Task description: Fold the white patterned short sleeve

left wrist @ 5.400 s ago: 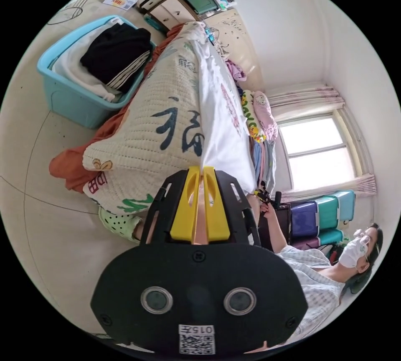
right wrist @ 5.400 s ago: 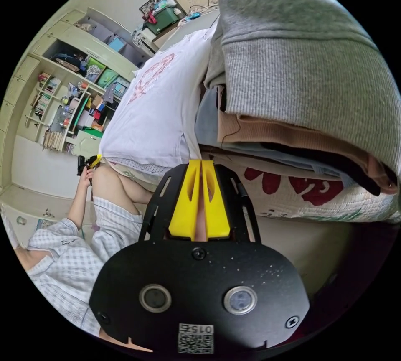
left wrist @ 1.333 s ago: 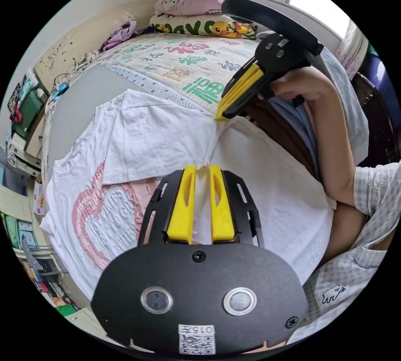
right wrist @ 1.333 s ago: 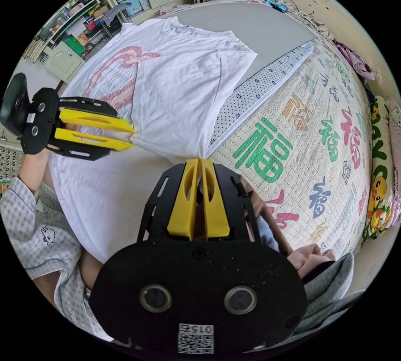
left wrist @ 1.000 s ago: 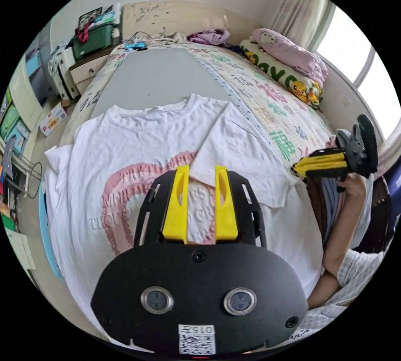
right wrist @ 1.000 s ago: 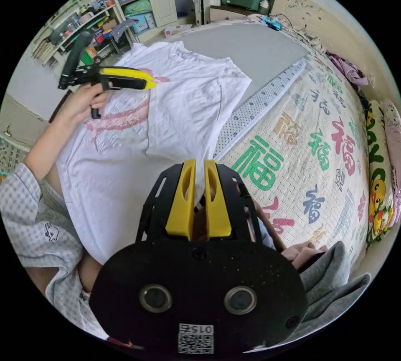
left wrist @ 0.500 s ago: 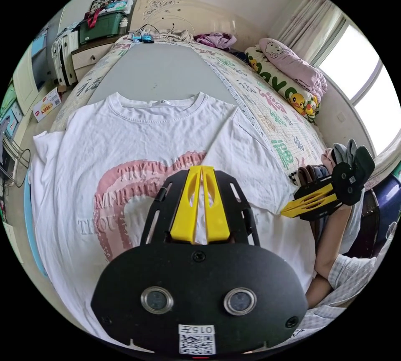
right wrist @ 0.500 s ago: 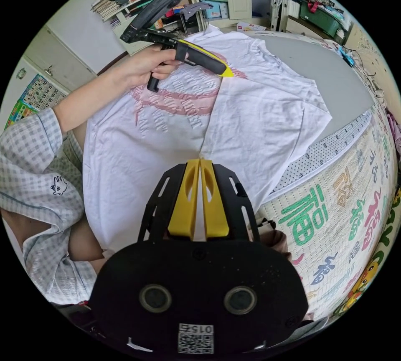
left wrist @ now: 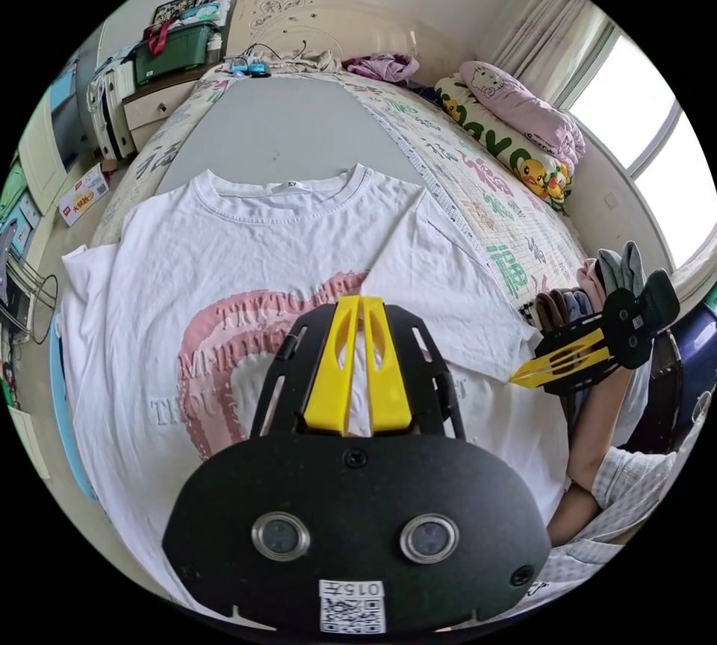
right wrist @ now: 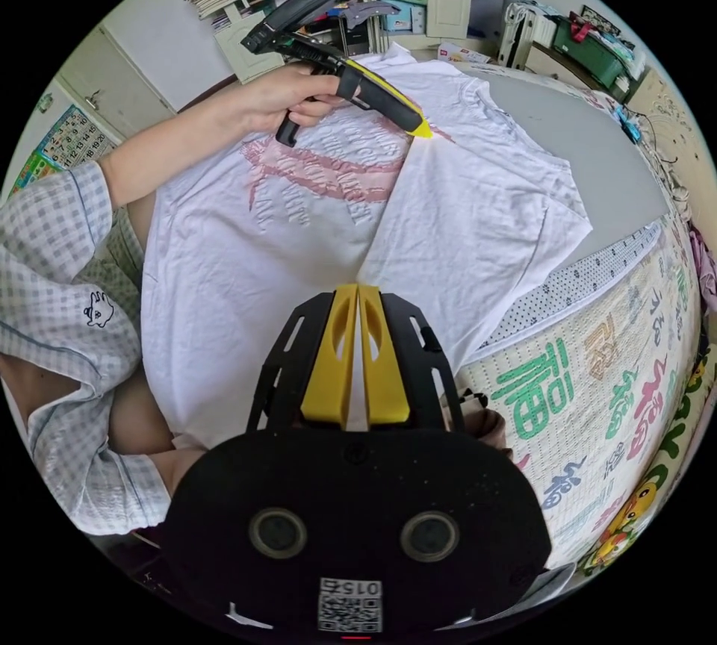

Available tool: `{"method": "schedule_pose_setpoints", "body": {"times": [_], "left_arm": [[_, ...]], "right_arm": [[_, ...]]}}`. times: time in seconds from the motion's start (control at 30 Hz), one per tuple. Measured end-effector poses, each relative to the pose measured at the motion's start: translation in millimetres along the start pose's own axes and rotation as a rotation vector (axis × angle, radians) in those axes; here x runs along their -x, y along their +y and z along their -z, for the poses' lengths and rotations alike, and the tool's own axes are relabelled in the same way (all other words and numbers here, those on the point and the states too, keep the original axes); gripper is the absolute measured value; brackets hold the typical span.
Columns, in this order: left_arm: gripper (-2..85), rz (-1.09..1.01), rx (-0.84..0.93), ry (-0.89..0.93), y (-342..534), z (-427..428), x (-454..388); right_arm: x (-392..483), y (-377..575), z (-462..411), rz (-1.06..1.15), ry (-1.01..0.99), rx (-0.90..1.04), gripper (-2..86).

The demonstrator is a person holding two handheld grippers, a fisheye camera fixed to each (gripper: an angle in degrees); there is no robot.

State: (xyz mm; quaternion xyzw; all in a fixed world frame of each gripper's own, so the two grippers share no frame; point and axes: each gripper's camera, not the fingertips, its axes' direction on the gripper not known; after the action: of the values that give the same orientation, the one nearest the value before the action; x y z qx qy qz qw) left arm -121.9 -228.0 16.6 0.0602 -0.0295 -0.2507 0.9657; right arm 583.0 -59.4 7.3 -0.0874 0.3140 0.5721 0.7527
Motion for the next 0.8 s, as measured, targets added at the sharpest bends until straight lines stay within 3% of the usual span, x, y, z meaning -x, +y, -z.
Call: {"method": "schedule_pose_setpoints", "body": {"times": [0.27,0.4,0.5,0.63,0.73,0.8], "left_arm": [[2.0,-0.019,0.025,-0.036,-7,45,13],[3.0,0.048,-0.131,-0.078,20,125,55],[4.9,0.214,-0.333,-0.17,62,206,123],[6.1,0.659,-0.576,-0.144,140,293,265],[7.6,0.811,-0.608,-0.019,167,316,335],[8.7,0.842,-0.557,0.027,169,318,361]], "right_arm": [[-31,68,-36,0.054,-0.057,0.047,0.1],[-31,113,-29,0.116,0.04,-0.048,-0.8],[-41,136,-18,0.12,0.031,-0.181,-0.9],[-66,156,-23,0.056,0.036,-0.402,-0.9],[-98,151,-52,-0.042,-0.029,-0.492,-0.8],[-133,135,-86,-0.193,-0.061,-0.442,-0.6]]}}
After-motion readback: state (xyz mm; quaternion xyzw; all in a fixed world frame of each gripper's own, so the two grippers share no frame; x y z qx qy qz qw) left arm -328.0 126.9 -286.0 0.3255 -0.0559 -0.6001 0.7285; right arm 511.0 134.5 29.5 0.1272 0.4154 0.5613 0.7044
